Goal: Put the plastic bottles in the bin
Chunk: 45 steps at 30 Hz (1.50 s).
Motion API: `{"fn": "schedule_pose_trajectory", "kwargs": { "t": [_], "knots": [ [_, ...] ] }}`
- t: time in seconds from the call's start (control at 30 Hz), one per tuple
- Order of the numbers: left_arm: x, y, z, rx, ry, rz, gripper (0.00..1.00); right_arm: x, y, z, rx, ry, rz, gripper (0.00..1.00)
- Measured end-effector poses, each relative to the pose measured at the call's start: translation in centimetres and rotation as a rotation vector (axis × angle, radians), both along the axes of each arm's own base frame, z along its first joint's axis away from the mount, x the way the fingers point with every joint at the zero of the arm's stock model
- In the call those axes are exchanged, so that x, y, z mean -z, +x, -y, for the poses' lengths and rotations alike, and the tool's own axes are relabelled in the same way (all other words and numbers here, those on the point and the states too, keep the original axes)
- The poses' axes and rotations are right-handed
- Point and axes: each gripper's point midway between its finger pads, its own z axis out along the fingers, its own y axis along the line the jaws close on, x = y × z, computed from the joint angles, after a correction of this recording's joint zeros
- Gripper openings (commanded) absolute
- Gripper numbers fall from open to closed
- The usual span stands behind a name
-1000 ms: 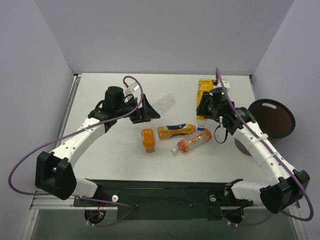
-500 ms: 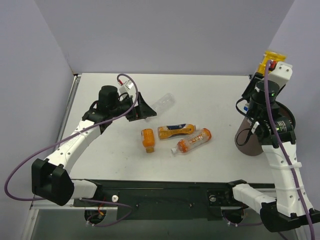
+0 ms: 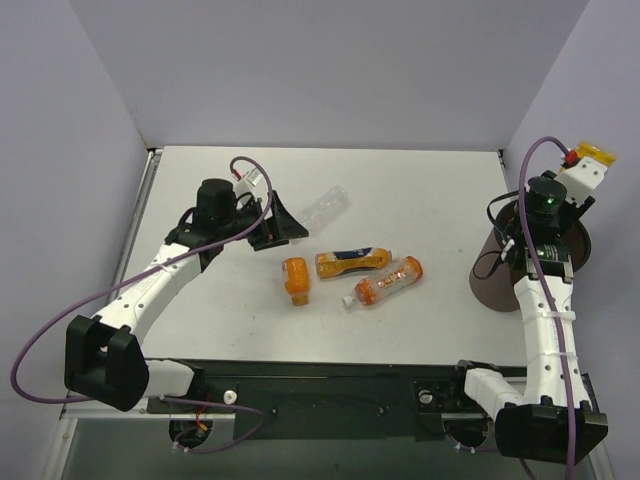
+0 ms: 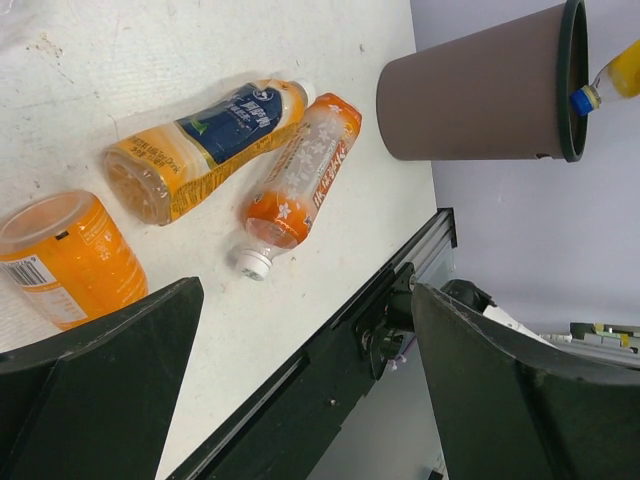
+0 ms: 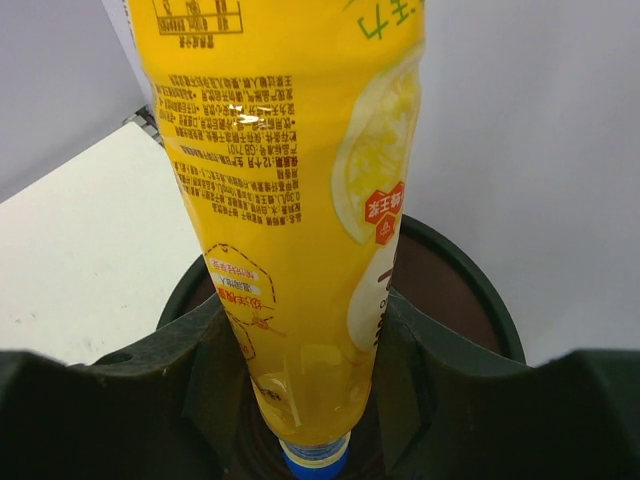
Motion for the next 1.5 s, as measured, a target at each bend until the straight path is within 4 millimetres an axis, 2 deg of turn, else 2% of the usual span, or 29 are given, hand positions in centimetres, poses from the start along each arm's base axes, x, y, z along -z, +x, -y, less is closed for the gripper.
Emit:
{"fn": "schedule_pose_trajectory", "kwargs": {
  "t": [0.07,0.1,0.17,0.23,0.33,0.43,0.5,0.6,0.7,0.77,0.83,0.93,1.0,1.07,1.13,1.2,1.3,1.4,1.5],
  "knots": [
    [0.0,0.2,-0.2,-0.007,0.0,-0.001,0.97,0.6,0.3,0.5,0.016,0.007,-0.005,0.37],
    [0.0,0.2,-0.3,-0.009,0.0,0.0,0.97,0.7,0.5,0.6,0.022,0.01,-0.003,0.56],
    [0.0,0.3,-0.4,-0.014,0.0,0.0,0.97,0.8,0.8,0.6,0.023,0.016,0.004,0.84],
    [0.0,0.3,-0.4,-0.015,0.0,-0.001,0.97,0.8,1.1,0.6,0.023,0.027,0.019,0.93],
    [0.1,0.3,-0.5,-0.015,0.001,-0.001,0.97,0.9,1.2,0.4,0.014,0.041,0.025,1.0],
    [0.1,0.3,-0.5,-0.015,0.002,-0.002,0.97,0.6,1.4,0.0,-0.004,0.056,0.026,1.0],
    [0.2,0.4,-0.6,-0.02,0.008,-0.005,0.97,-0.5,1.6,-0.4,-0.025,0.063,0.034,1.0],
    [0.6,0.5,-0.9,-0.036,0.025,-0.011,0.97,-3.1,1.9,-1.7,-0.072,0.069,0.073,1.0],
    [1.1,0.5,-1.2,-0.044,0.048,-0.018,0.97,-5.9,2.6,-5.1,-0.184,0.083,0.126,1.0],
    [1.5,0.4,-1.4,-0.05,0.062,-0.027,0.97,-6.9,3.3,-8.9,-0.311,0.108,0.147,1.0],
    [1.8,0.5,-1.7,-0.068,0.077,-0.033,0.97,-6.8,3.7,-13.7,-0.451,0.138,0.142,1.0],
    [2.5,0.8,-2.4,-0.114,0.11,-0.036,0.97,-4.9,3.5,-21.4,-0.649,0.172,0.077,1.0],
    [2.9,0.7,-3.2,-0.15,0.133,-0.041,0.97,-2.3,2.9,-26.0,-0.741,0.187,0.001,1.0],
    [3.1,0.7,-4.2,-0.198,0.153,-0.039,0.97,1.4,2.1,-29.6,-0.795,0.211,-0.088,1.0],
    [3.1,0.7,-5.4,-0.25,0.164,-0.032,0.97,5.4,1.1,-31.5,-0.794,0.246,-0.169,1.0],
    [3.1,0.6,-6.5,-0.294,0.167,-0.029,0.97,10.6,-0.5,-31.6,-0.725,0.293,-0.253,1.0],
    [3.6,0.4,-7.2,-0.322,0.159,-0.046,0.97,15.9,-2.7,-30.0,-0.611,0.341,-0.32,1.0],
    [4.8,-0.2,-7.1,-0.314,0.156,-0.085,0.97,17.9,-3.8,-28.8,-0.537,0.381,-0.317,1.0],
    [5.9,-0.7,-6.9,-0.301,0.156,-0.126,0.97,18.4,-3.9,-28.4,-0.482,0.48,-0.247,1.0]
  ]
}}
